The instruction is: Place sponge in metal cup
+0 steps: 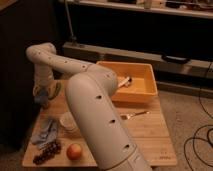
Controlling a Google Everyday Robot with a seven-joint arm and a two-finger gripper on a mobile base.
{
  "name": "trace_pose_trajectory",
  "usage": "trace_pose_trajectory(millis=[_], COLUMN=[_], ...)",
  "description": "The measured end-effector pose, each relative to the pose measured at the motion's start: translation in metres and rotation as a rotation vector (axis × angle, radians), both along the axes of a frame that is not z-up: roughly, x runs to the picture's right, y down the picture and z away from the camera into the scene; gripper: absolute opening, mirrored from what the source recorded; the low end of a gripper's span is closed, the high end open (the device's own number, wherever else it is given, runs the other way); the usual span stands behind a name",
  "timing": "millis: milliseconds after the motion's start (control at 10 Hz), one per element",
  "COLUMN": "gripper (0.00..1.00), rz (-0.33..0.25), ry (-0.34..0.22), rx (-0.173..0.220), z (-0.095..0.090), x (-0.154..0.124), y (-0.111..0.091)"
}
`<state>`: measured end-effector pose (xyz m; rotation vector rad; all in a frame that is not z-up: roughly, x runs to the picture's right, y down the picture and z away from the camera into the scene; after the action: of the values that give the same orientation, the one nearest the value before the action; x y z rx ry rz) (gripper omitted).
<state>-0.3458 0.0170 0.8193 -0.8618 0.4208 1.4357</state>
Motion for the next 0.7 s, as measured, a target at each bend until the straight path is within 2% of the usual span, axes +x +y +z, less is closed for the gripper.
trace_pose_trajectory(millis=[700], gripper=[0.00], rz=[-0.006], ry=[-0.027], rx=[0.003], z=[0.002], x=[-0.016], y=[0.002])
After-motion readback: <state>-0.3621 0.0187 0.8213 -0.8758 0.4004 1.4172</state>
